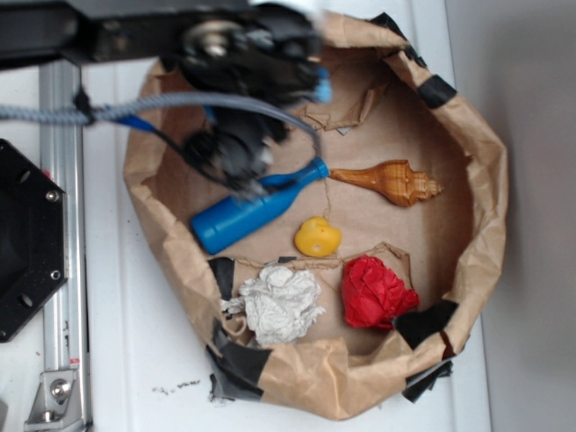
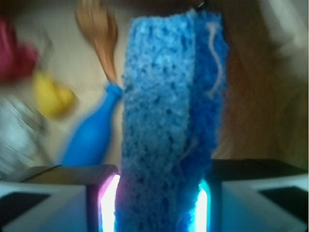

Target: Grab the blue sponge.

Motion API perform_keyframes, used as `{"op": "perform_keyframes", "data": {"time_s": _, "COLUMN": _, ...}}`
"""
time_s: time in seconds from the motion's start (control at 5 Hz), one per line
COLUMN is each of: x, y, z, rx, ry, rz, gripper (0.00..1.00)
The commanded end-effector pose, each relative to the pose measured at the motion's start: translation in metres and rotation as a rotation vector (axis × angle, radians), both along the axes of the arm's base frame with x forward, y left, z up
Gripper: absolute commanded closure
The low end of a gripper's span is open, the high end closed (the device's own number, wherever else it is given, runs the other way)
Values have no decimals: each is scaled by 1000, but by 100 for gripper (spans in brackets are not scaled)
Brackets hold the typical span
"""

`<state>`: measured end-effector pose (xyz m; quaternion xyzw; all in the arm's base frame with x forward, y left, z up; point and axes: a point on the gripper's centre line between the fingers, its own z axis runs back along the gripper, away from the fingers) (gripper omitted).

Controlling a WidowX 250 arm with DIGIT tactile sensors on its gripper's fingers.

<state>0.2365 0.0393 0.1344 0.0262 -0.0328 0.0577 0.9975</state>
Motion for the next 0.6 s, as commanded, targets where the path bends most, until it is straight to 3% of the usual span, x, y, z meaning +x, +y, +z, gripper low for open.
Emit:
{"op": "perform_keyframes", "data": {"time_s": 0.0, "x": 40, "y": -29, "z": 11, "rx": -32, "ry": 77, "rz": 214, "gripper": 100}}
{"op": "perform_keyframes", "data": {"time_s": 0.4, "x": 32, "y": -34, "z": 13, "rx": -82, "ry": 58, "rz": 172, "gripper": 100}}
